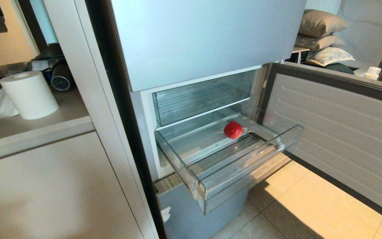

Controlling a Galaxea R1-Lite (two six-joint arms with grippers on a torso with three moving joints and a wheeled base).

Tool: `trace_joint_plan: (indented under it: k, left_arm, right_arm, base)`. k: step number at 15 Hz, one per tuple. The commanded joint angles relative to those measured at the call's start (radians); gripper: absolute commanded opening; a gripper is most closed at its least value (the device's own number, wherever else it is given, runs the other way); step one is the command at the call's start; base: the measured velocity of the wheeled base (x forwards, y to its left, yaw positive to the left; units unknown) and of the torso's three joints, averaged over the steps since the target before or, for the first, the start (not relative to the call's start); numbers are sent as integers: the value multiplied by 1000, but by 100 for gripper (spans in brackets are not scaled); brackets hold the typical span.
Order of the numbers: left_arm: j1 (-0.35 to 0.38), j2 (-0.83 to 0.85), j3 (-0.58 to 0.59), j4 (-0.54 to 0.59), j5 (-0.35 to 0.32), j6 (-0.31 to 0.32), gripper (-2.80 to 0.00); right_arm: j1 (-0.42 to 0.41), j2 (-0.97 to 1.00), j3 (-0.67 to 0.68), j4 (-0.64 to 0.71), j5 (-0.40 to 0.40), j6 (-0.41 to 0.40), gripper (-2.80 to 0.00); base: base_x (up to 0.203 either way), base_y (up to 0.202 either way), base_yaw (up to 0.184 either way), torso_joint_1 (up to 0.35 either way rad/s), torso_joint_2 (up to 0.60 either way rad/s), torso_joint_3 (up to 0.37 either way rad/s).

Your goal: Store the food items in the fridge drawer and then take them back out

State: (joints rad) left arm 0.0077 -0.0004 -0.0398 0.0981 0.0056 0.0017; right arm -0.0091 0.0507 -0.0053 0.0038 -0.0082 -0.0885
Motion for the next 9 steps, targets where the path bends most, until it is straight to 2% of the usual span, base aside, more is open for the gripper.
trace_joint_plan:
  k: [1, 9]
  left_arm:
    - [0, 0, 0, 0, 1, 1, -280]
    - [0, 0, 0, 0, 1, 0, -280]
  right_arm:
    - [0, -51, 5, 7, 1, 6, -280]
    - [0, -51, 5, 7, 1, 1, -280]
  base:
    - [0, 0, 0, 0, 0, 0]
    - [0, 0, 0, 0, 0, 0]
